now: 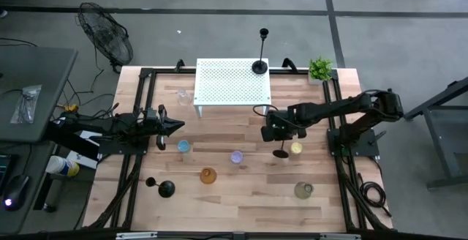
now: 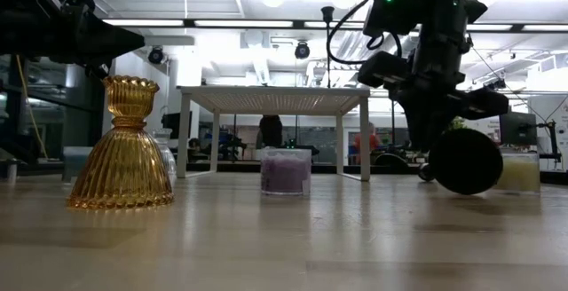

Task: Pick & Place candle stick holders
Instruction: Put the top black candle holder on the shelf

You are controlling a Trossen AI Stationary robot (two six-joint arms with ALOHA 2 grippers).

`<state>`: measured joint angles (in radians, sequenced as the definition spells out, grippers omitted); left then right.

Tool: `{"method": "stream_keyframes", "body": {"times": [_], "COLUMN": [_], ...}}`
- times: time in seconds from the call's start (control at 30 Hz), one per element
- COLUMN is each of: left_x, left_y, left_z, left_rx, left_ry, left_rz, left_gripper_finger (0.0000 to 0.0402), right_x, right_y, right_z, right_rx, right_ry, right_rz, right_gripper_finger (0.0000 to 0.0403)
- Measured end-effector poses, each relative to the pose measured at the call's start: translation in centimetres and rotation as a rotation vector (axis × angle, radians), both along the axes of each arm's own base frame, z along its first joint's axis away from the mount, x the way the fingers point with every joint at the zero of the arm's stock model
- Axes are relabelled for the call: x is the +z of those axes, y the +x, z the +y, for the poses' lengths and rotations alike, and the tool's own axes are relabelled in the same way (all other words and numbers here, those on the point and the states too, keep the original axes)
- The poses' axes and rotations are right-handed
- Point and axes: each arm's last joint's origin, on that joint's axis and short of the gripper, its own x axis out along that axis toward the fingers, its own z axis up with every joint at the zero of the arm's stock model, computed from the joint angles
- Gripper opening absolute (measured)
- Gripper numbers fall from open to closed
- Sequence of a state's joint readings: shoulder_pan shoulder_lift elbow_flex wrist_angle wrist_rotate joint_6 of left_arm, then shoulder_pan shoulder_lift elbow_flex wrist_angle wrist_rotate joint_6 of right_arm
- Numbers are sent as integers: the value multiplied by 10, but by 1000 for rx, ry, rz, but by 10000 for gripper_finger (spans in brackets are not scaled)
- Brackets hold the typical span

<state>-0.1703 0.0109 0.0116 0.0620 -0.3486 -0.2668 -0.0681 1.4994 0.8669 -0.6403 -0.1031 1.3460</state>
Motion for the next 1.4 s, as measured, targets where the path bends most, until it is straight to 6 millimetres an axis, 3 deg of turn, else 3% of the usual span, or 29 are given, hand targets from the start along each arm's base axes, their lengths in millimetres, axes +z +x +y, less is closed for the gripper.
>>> {"method": "stream_keyframes", "body": {"times": [0.43,0.8,1.2,1.4], "left_x": [0,0,0,0], "left_y": [0,0,0,0], "left_z": [0,0,0,0], "left_rx": [0,0,0,0], "left_ry": [0,0,0,0], "left_rz": [0,0,0,0], "left_gripper_finger": [1,1,1,1], "right_x": [0,-3,-3,-3], "right_y": [0,-11,-12,-13], "right_z": [7,-3,-15,-26], "right_rx": [121,-180,-299,-350], "right_ry": [-61,-4,-69,-99], "right_rz": [1,130,127,128], "right_gripper_finger": [34,34,36,77]}}
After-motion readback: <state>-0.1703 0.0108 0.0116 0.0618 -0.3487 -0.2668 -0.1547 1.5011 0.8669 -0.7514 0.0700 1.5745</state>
